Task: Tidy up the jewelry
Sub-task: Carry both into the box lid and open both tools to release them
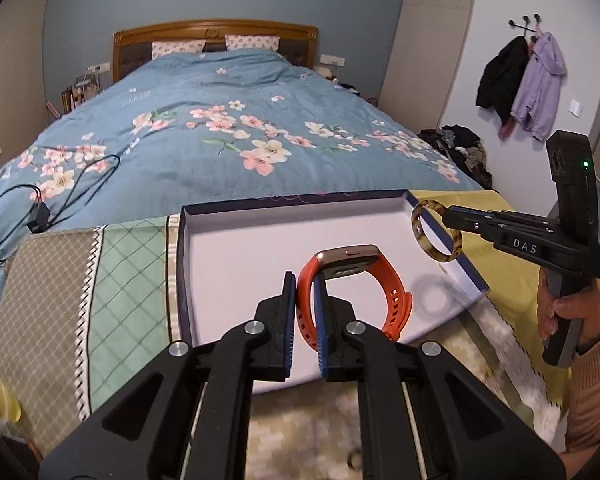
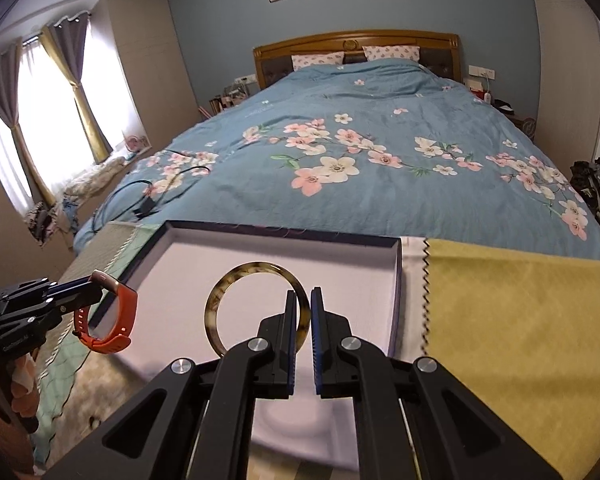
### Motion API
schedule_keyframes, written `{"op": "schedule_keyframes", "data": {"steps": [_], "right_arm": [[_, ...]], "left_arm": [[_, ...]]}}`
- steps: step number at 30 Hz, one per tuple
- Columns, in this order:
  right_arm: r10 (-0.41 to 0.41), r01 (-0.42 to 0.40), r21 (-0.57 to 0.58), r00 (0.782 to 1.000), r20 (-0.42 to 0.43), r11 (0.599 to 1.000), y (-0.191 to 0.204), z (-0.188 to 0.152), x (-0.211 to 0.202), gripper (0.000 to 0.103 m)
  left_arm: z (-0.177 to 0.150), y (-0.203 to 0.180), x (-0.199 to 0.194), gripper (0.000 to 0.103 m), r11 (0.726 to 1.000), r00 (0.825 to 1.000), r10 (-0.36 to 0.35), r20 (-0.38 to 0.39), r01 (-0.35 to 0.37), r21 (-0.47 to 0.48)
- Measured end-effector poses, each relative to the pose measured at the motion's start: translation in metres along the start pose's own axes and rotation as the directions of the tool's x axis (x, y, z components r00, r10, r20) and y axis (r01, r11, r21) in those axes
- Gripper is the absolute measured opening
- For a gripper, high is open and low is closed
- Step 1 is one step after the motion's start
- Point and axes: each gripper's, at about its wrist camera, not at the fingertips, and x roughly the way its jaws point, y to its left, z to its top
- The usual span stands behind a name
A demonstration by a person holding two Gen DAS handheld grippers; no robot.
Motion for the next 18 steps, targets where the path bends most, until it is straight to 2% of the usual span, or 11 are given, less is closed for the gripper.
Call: {"op": "schedule_keyframes", "data": {"steps": [11,18], "right_arm": [[-0.045,0.047,0.017,0.994,-0.096,0.999,0.001,0.021,0.063,0.005],[-0.074,0.081,0.038,0.986,-0.152,0.996,-0.002,0.024,0.085,0.005]], "left_arm": [[0.034,0.023,0.077,0.009,1.000,0.998,0.015,-0.066,-0.016,-0.014],[0.049,0.032,0.116,0.009,1.000,0.992,0.025,-0.120,-0.026,-0.008]]}}
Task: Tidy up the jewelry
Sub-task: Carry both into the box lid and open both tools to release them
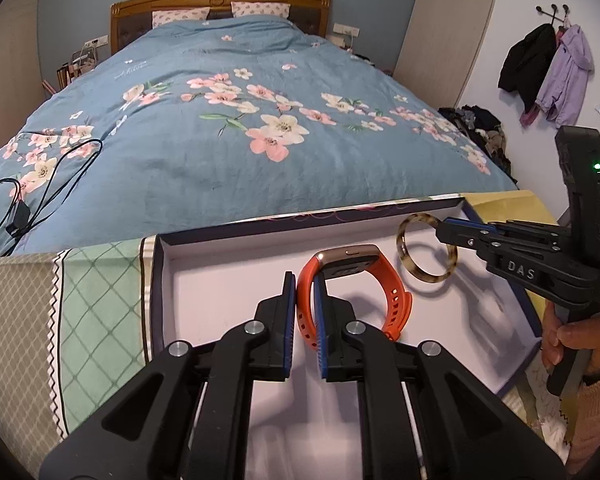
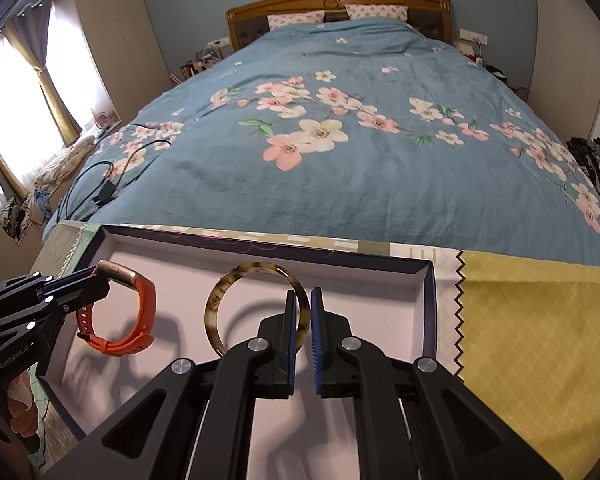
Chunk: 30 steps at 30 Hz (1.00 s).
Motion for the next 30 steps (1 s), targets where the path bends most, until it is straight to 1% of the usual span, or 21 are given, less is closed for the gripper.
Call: {"op": "schedule_keyframes", "data": {"steps": [7,12,14,15,17,18,19,20,21,22,23,26,28,30], "right_arm": [[-0.019,0.020,0.029,0.999,-0.032,0.999,-0.003,0.003,0.008,0.006],[-0.018,0.019,0.046,1.000,-0.024,0.999,-0.006,0.003,0.009,0.006],[-0.020,0.020,0.048,1.000,-0.006,0.999,-0.006,0.002,0.004,0.008],[-0.016,0.016,0.050,1.000,0.002,0.999,-0.007,0.001,0.001,0.009],[-0.003,0.001,0.044,1.000,0.030,0.999,-0.006,-0.002,-0.010,0.012],[0.002,-0.003,0.033,0.999,0.044,0.999,-0.004,-0.005,-0.017,0.013],[0.013,-0.014,0.022,0.998,0.063,1.000,-0.003,-0.008,-0.025,0.016],[0.024,-0.025,0.006,0.996,0.081,1.000,-0.001,-0.010,-0.034,0.021],[0.033,-0.032,-0.011,0.994,0.100,0.999,0.002,-0.014,-0.043,0.024],[0.045,-0.043,-0.023,0.992,0.117,0.999,0.005,-0.018,-0.052,0.029],[0.071,-0.066,-0.040,0.988,0.138,0.997,0.007,-0.023,-0.064,0.031],[0.117,-0.100,-0.106,0.979,0.168,0.989,0.015,-0.044,-0.093,0.037],[0.146,-0.120,-0.154,0.974,0.172,0.981,0.020,-0.062,-0.109,0.037],[0.160,-0.127,-0.192,0.973,0.165,0.973,0.023,-0.080,-0.122,0.037]], "left_arm": [[0.007,0.004,0.030,0.009,1.000,0.998,0.027,-0.059,-0.027,0.005],[0.006,0.005,0.041,0.010,0.999,0.994,0.037,-0.099,-0.038,-0.007],[0.007,0.008,0.043,0.013,0.999,0.993,0.035,-0.111,-0.039,-0.037],[0.008,0.010,0.042,0.020,0.998,0.994,0.030,-0.104,-0.035,-0.043],[0.007,0.011,0.036,0.021,0.998,0.996,0.045,-0.074,-0.049,-0.044],[0.006,0.011,0.030,0.027,0.998,0.998,0.044,-0.052,-0.047,-0.042],[0.005,0.009,0.022,0.036,0.998,0.999,0.038,-0.026,-0.039,-0.039],[0.003,0.008,0.013,0.037,0.999,0.999,0.042,0.001,-0.042,-0.034],[0.001,0.005,0.003,0.039,0.999,0.999,0.046,0.030,-0.045,-0.022],[-0.002,0.002,-0.008,0.042,0.999,0.998,0.038,0.056,-0.037,-0.010],[-0.006,-0.001,-0.018,0.048,1.000,0.997,0.027,0.077,-0.027,-0.002],[-0.020,-0.010,-0.050,0.049,0.999,0.990,0.035,0.134,-0.040,0.036],[-0.034,-0.015,-0.069,0.053,0.998,0.987,0.019,0.160,-0.027,0.052],[-0.048,-0.018,-0.086,0.053,0.997,0.983,0.018,0.181,-0.031,0.064]]}}
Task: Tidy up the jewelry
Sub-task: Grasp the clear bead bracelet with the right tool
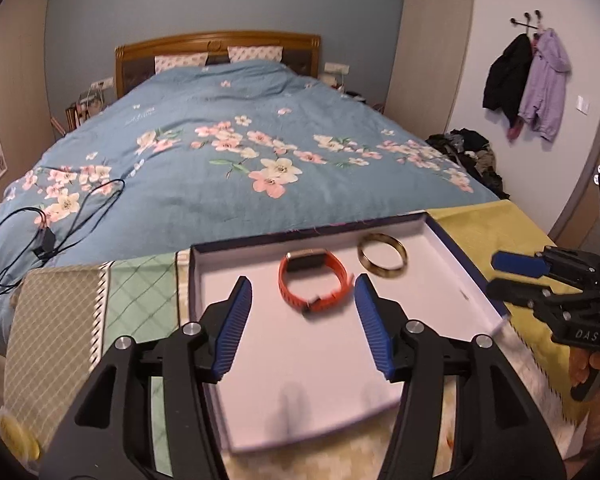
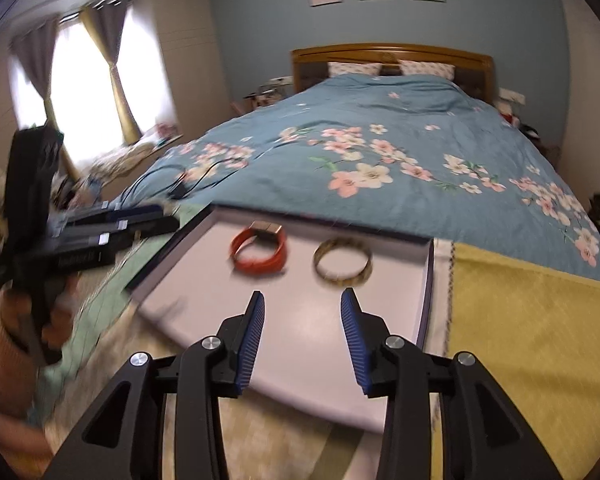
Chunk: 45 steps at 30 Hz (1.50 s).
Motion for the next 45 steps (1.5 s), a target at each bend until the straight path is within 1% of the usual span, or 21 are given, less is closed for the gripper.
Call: {"op": "schedule_keyframes", "data": {"steps": [3,5,8,12,14,15,19,24,25,26,27,29,31,35,37,39,40,45], "right_arm": [[0.032,-0.033,-0.023,0.999,-0.025,0.999,0.007,-0.027,-0.016,0.037],[0.026,-0.028,-0.049,0.998,-0.050,0.998,0.014,-0.044,-0.023,0.037],[0.005,-0.014,-0.087,0.994,-0.108,0.996,0.022,-0.071,-0.027,0.037],[0.016,-0.028,-0.083,0.989,-0.148,0.996,0.028,-0.092,-0.028,0.037],[-0.001,-0.014,-0.101,0.988,-0.152,0.995,0.033,-0.100,-0.029,0.037],[-0.004,-0.013,-0.105,0.988,-0.152,0.994,0.035,-0.103,-0.031,0.037],[-0.029,0.008,-0.140,0.988,-0.150,0.990,0.045,-0.110,-0.032,0.037],[-0.045,0.012,-0.196,0.985,-0.165,0.980,0.057,-0.117,-0.028,0.037],[-0.045,0.011,-0.202,0.985,-0.166,0.979,0.058,-0.117,-0.029,0.032],[-0.049,0.014,-0.207,0.985,-0.164,0.978,0.059,-0.118,-0.029,0.023],[-0.048,0.013,-0.207,0.985,-0.167,0.978,0.059,-0.118,-0.029,0.021],[-0.043,0.009,-0.199,0.985,-0.168,0.980,0.057,-0.118,-0.030,0.019],[-0.040,0.006,-0.196,0.985,-0.168,0.981,0.056,-0.119,-0.031,0.012],[-0.029,-0.004,-0.191,0.986,-0.167,0.982,0.057,-0.120,-0.034,0.010],[-0.008,-0.019,-0.166,0.987,-0.159,0.986,0.055,-0.119,-0.037,0.010],[0.001,-0.023,-0.148,0.989,-0.145,0.989,0.053,-0.117,-0.041,0.009],[0.010,-0.028,-0.133,0.990,-0.138,0.991,0.051,-0.115,-0.043,0.007],[0.048,-0.057,-0.089,0.994,-0.099,0.994,0.045,-0.108,-0.052,0.007]], "left_arm": [[-0.024,-0.004,-0.026,0.054,1.000,1.000,0.004,0.025,-0.004,0.012],[-0.042,-0.006,-0.039,0.054,1.000,1.000,-0.005,0.019,0.004,0.015],[-0.066,-0.011,-0.052,0.054,1.000,1.000,-0.021,-0.005,0.021,0.022],[-0.091,-0.022,-0.064,0.054,0.999,0.999,-0.030,-0.017,0.031,0.039],[-0.101,-0.029,-0.069,0.054,0.997,0.998,-0.063,-0.028,0.064,0.042],[-0.104,-0.032,-0.071,0.054,0.997,0.997,-0.068,-0.028,0.069,0.045],[-0.116,-0.046,-0.077,0.055,0.994,0.996,-0.083,-0.031,0.085,0.072],[-0.125,-0.063,-0.079,0.055,0.989,0.993,-0.114,-0.043,0.117,0.094],[-0.127,-0.066,-0.080,0.055,0.988,0.992,-0.120,-0.046,0.124,0.097],[-0.129,-0.069,-0.080,0.055,0.986,0.990,-0.128,-0.052,0.132,0.100],[-0.131,-0.071,-0.080,0.055,0.985,0.990,-0.133,-0.056,0.138,0.103],[-0.133,-0.074,-0.080,0.055,0.983,0.988,-0.143,-0.063,0.149,0.110],[-0.135,-0.079,-0.080,0.055,0.980,0.986,-0.153,-0.071,0.161,0.120],[-0.139,-0.089,-0.079,0.055,0.970,0.981,-0.176,-0.087,0.187,0.152],[-0.140,-0.094,-0.077,0.055,0.965,0.977,-0.190,-0.099,0.204,0.165],[-0.142,-0.100,-0.076,0.055,0.956,0.969,-0.217,-0.114,0.235,0.173],[-0.144,-0.103,-0.076,0.055,0.953,0.967,-0.226,-0.119,0.245,0.177],[-0.148,-0.118,-0.071,0.054,0.933,0.951,-0.267,-0.157,0.296,0.205]]}}
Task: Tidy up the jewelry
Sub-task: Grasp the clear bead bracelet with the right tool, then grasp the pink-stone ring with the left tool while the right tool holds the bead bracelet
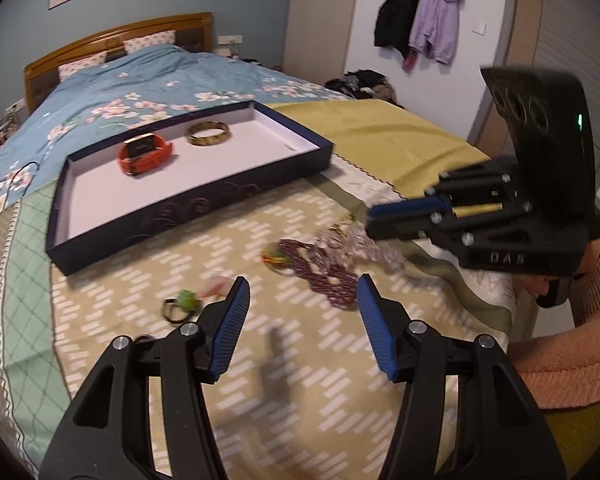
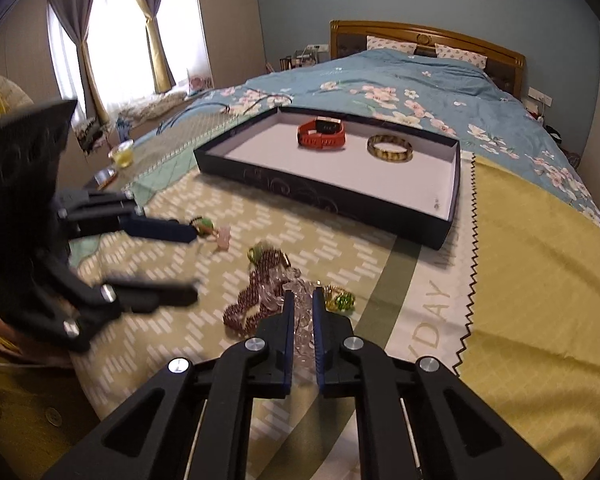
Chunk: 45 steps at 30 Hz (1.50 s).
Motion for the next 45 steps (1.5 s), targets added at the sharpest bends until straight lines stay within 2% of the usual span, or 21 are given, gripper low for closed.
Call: {"op": "schedule_keyframes", "data": {"steps": [9,13,18,21,23,24,27,35,45], "right_arm": [[0.040,-0.048,0.088,0.995,0.091,0.995,-0.013,0.011,-0.017,0.007],[0.040,-0.048,0.106,0.996,0.079,0.993,-0.016,0.009,-0.011,0.007],[0.051,-0.059,0.122,0.996,0.070,0.991,-0.017,0.006,-0.005,0.007],[0.051,-0.060,0.130,0.996,0.075,0.990,-0.019,0.005,-0.005,0.007],[0.051,-0.062,0.138,0.995,0.080,0.988,-0.020,0.006,-0.005,0.007],[0.052,-0.063,0.141,0.995,0.081,0.988,-0.021,0.006,-0.005,0.007],[0.055,-0.068,0.151,0.994,0.090,0.986,-0.023,0.007,-0.005,0.007],[0.069,-0.092,0.172,0.989,0.132,0.981,-0.027,0.012,-0.012,0.007],[0.086,-0.120,0.185,0.980,0.180,0.975,-0.030,0.022,-0.022,0.007]], "left_arm": [[0.006,-0.007,0.018,0.047,0.998,0.998,-0.062,-0.031,0.062,-0.010],[0.008,-0.007,0.027,0.039,0.997,0.996,-0.079,-0.052,0.078,-0.018],[0.010,-0.012,0.037,0.039,0.997,0.993,-0.083,-0.081,0.083,-0.010],[0.010,-0.014,0.046,0.030,0.998,0.991,-0.065,-0.116,0.065,-0.003],[0.009,-0.014,0.047,0.021,0.998,0.991,-0.054,-0.118,0.055,0.001],[0.010,-0.013,0.048,0.013,0.998,0.991,-0.061,-0.120,0.060,-0.005],[0.008,-0.009,0.045,0.008,0.997,0.991,-0.069,-0.115,0.066,-0.026],[0.010,0.003,0.031,0.007,0.993,0.993,-0.094,-0.076,0.088,-0.078],[0.020,0.013,0.007,0.007,0.991,0.996,-0.090,-0.002,0.090,-0.100]]}}
